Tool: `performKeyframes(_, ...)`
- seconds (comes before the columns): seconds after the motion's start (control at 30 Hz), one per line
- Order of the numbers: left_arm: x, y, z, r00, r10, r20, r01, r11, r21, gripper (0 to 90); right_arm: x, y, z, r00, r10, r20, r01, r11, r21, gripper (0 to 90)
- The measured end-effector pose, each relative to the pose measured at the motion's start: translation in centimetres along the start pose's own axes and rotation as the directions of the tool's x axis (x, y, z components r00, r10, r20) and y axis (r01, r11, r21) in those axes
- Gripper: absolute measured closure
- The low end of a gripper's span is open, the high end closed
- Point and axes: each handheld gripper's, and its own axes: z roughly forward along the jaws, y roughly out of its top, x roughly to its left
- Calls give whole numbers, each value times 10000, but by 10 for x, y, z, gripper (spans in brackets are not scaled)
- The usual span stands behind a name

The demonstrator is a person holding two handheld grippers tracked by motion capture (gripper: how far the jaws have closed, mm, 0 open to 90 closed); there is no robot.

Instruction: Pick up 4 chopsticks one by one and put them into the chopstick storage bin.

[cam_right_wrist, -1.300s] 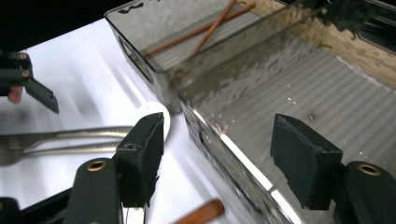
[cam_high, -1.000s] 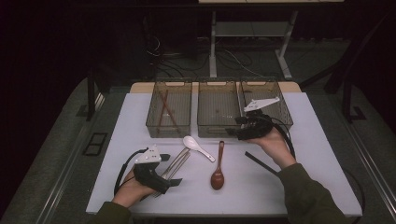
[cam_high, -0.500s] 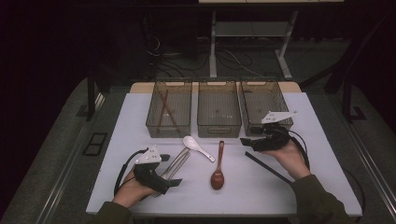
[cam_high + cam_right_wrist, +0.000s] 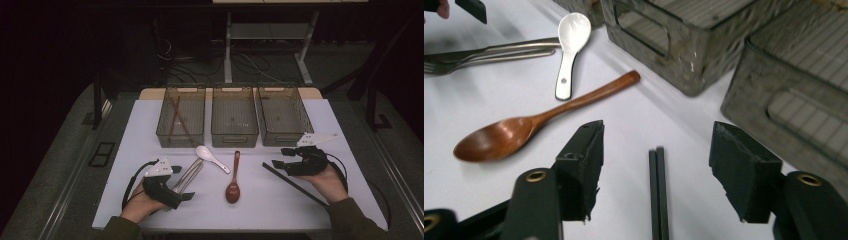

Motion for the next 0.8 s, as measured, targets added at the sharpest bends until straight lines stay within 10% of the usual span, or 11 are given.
performKeyframes(0.8, -1, 0, -1, 10000, 5, -9, -5, 10000, 30, 0, -10, -55, -34, 9993, 55, 377, -101, 9925, 1219, 779)
